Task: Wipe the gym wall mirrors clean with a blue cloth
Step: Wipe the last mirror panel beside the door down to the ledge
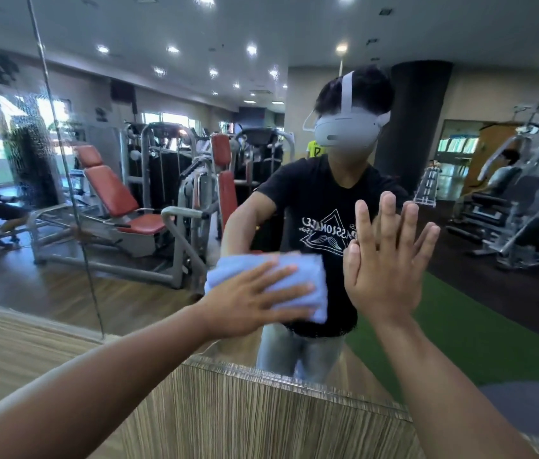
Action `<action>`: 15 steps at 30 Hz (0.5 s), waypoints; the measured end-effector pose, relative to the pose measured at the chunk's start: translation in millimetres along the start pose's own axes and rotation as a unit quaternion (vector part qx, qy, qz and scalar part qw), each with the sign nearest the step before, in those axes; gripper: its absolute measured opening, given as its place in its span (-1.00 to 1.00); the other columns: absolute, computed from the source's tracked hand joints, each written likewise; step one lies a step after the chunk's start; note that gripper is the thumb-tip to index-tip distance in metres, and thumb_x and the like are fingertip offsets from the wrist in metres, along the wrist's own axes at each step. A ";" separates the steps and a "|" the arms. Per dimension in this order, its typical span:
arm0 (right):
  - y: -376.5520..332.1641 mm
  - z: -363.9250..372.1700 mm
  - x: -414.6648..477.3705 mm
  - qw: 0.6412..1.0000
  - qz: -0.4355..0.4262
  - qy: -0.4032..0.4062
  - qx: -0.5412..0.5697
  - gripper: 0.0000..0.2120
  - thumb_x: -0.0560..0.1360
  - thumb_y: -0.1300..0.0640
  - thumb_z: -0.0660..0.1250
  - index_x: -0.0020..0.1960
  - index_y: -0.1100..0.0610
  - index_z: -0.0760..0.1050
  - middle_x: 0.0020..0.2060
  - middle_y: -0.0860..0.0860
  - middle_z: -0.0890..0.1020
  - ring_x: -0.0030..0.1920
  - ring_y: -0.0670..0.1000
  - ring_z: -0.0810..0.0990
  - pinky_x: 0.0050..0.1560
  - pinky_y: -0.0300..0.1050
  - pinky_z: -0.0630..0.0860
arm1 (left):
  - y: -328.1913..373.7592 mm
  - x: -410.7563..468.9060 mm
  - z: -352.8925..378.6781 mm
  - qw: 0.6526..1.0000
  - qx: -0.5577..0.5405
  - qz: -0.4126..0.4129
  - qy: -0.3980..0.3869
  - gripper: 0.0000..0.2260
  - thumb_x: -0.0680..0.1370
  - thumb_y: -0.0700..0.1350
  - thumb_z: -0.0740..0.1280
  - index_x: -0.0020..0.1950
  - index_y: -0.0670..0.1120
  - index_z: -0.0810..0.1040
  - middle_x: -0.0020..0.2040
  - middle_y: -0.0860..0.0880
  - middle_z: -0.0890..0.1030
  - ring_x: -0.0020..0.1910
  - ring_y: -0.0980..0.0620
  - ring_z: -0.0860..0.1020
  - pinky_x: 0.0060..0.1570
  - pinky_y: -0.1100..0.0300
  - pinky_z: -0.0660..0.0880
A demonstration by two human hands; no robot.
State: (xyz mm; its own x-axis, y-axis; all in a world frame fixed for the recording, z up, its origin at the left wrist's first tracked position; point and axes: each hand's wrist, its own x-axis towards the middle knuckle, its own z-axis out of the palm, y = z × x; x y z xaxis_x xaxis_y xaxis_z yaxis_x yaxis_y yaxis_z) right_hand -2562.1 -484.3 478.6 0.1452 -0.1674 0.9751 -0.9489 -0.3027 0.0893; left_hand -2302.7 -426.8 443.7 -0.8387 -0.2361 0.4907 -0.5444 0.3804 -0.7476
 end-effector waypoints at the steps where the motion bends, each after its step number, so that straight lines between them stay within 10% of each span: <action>1: -0.1 -0.2 0.0 1.000 0.001 -0.002 0.002 -0.45 0.71 0.00 0.01 0.68 0.02 0.05 0.64 0.13 0.12 0.62 0.27 0.06 0.59 0.37 -0.11 | 4.1 -13.7 2.0 0.999 0.009 0.040 -0.031 -0.59 0.70 -0.16 0.11 0.52 0.11 0.41 0.56 -0.02 0.33 0.56 -0.18 0.23 0.57 -0.19 0.03; 6: -0.9 0.9 -0.9 1.000 0.008 0.009 -0.002 -0.44 0.70 0.02 0.06 0.68 0.02 0.08 0.64 0.13 0.12 0.62 0.27 0.09 0.58 0.40 -0.04 | -42.5 -12.4 -19.4 0.991 0.029 0.112 -0.062 -0.61 0.71 -0.10 0.18 0.54 0.11 0.38 0.56 -0.05 0.33 0.54 -0.23 0.27 0.47 -0.38 0.15; 15: -0.4 1.5 -2.0 1.000 0.006 0.011 -0.016 -0.43 0.70 0.00 0.03 0.68 0.01 0.05 0.64 0.12 0.10 0.62 0.25 0.10 0.58 0.37 -0.02 | -77.0 72.8 -44.4 0.976 0.038 -0.179 0.116 -0.46 0.58 -0.34 0.24 0.53 0.01 0.34 0.53 -0.17 0.33 0.52 -0.32 0.20 0.53 -0.24 0.12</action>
State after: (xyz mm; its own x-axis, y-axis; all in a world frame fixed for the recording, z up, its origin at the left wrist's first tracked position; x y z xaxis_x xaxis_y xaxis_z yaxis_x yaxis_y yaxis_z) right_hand -2561.6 -485.3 476.3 0.1280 -0.1497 0.9804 -0.9591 -0.2705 0.0839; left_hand -2321.4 -433.6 556.8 -0.5747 -0.1297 0.8081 -0.8089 0.2402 -0.5367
